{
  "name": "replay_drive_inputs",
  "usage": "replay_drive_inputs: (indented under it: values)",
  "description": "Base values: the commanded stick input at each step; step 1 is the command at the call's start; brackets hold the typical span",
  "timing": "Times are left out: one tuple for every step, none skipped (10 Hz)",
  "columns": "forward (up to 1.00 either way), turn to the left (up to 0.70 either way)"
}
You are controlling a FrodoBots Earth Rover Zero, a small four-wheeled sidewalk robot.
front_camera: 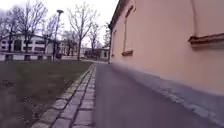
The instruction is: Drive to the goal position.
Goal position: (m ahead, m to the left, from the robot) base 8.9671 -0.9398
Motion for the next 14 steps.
replay_drive_inputs:
  values:
    - [1.00,0.00]
    - [1.00,0.00]
    - [1.00,0.00]
    - [1.00,0.00]
    - [1.00,0.00]
    - [1.00,0.00]
    - [1.00,0.00]
    - [1.00,0.00]
    - [1.00,0.00]
    - [1.00,0.00]
    - [1.00,0.06]
    - [1.00,0.16]
    - [1.00,0.26]
    - [1.00,0.36]
